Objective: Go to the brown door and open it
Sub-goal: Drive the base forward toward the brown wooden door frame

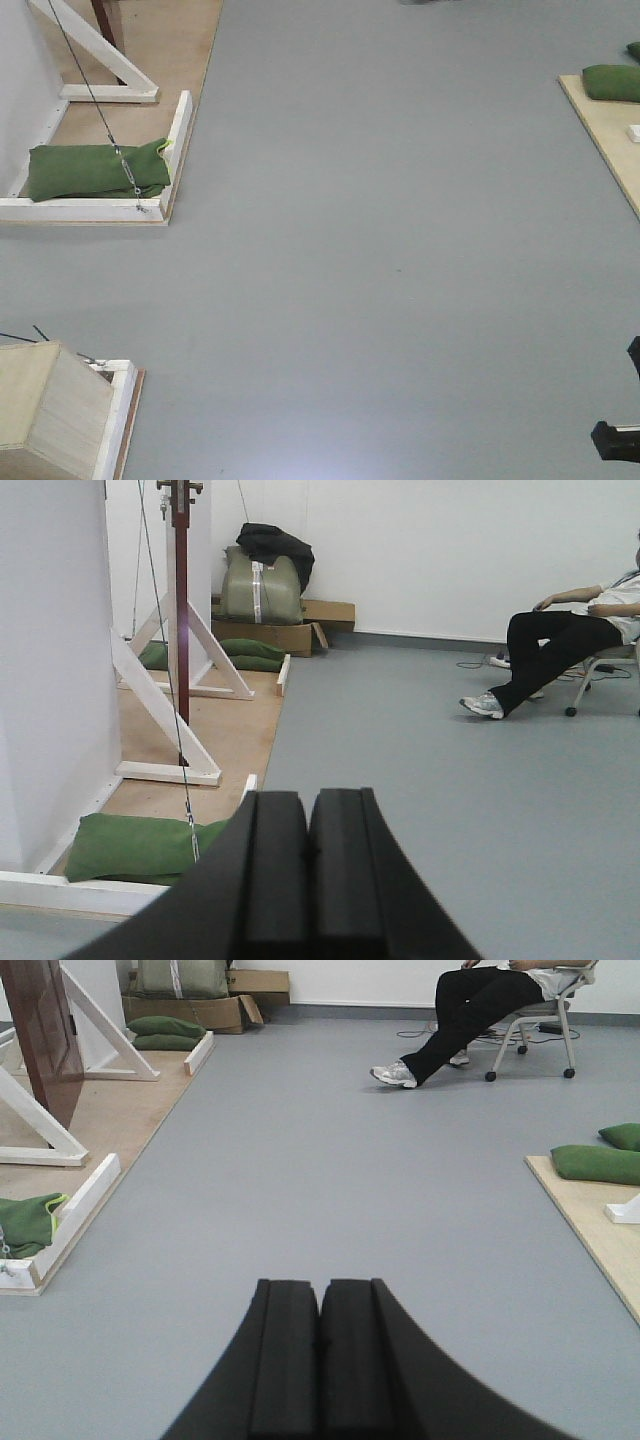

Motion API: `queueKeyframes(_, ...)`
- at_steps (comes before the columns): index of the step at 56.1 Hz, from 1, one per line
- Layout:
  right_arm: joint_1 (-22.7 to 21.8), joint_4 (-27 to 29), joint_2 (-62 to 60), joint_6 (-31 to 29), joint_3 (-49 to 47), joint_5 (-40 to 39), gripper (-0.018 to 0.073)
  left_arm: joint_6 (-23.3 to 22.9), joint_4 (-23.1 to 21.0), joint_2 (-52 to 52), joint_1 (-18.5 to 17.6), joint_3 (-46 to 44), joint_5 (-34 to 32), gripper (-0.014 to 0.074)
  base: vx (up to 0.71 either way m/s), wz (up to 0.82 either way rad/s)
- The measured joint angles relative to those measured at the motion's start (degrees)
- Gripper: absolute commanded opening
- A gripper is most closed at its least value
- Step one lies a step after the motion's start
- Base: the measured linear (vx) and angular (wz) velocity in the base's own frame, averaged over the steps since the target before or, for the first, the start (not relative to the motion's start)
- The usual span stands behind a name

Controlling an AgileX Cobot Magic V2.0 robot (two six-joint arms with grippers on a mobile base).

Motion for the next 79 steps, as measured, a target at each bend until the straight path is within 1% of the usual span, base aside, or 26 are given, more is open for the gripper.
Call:
queueKeyframes(10,0.0,0.0,0.0,0.0,0.0,0.0,0.0,0.0,0.0,0.0,0.1,0.0,0.0,-0.0003,0.2,0.0)
queueKeyframes(20,0.0,0.0,0.0,0.0,0.0,0.0,0.0,0.0,0.0,0.0,1.7,0.0,0.0,-0.0003,0.27,-0.07)
queueKeyframes(32,2.0,0.0,0.0,0.0,0.0,0.0,0.0,0.0,0.0,0.0,2.2,0.0,0.0,-0.0003,0.31,-0.02)
queueKeyframes(45,0.0,0.0,0.0,0.0,0.0,0.0,0.0,0.0,0.0,0.0,2.2,0.0,0.0,-0.0003,0.39,0.09)
queueKeyframes(79,0.0,0.0,0.0,0.0,0.0,0.0,0.0,0.0,0.0,0.0,2.2,0.0,0.0,-0.0003,0.42,0.04)
